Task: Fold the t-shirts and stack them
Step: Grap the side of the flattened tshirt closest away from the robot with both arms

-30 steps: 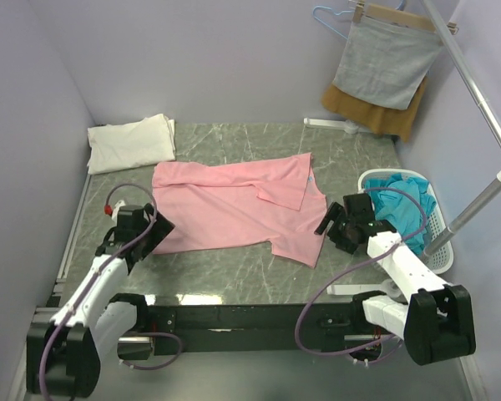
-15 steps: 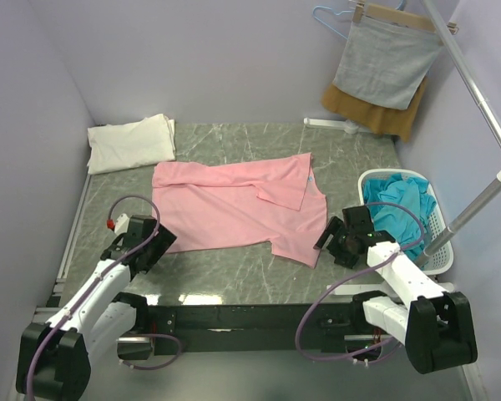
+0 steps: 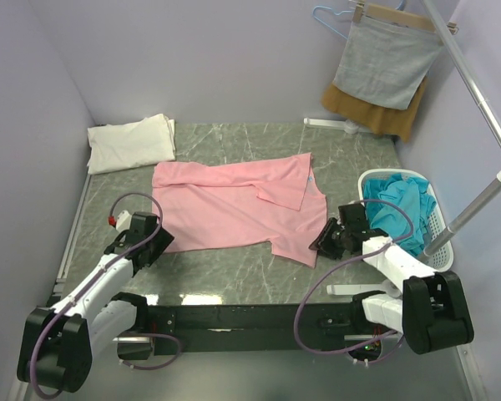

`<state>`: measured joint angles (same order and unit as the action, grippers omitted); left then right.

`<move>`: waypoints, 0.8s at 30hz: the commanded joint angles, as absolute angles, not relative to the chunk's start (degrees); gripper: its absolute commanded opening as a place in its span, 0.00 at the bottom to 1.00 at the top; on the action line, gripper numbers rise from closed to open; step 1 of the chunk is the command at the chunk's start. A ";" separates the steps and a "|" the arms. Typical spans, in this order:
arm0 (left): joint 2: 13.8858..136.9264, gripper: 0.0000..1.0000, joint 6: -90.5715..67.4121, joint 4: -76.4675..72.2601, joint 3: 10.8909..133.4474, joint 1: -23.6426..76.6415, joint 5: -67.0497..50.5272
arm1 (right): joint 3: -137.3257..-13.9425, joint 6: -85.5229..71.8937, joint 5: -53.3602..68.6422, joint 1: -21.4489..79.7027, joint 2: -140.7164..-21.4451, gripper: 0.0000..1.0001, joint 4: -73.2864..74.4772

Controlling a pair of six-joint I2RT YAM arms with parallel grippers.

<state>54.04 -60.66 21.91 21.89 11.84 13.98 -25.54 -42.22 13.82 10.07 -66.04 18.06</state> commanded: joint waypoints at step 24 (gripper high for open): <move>50.36 0.02 -58.10 28.48 27.85 12.04 15.37 | -38.57 -35.60 9.14 10.46 -63.00 0.00 26.11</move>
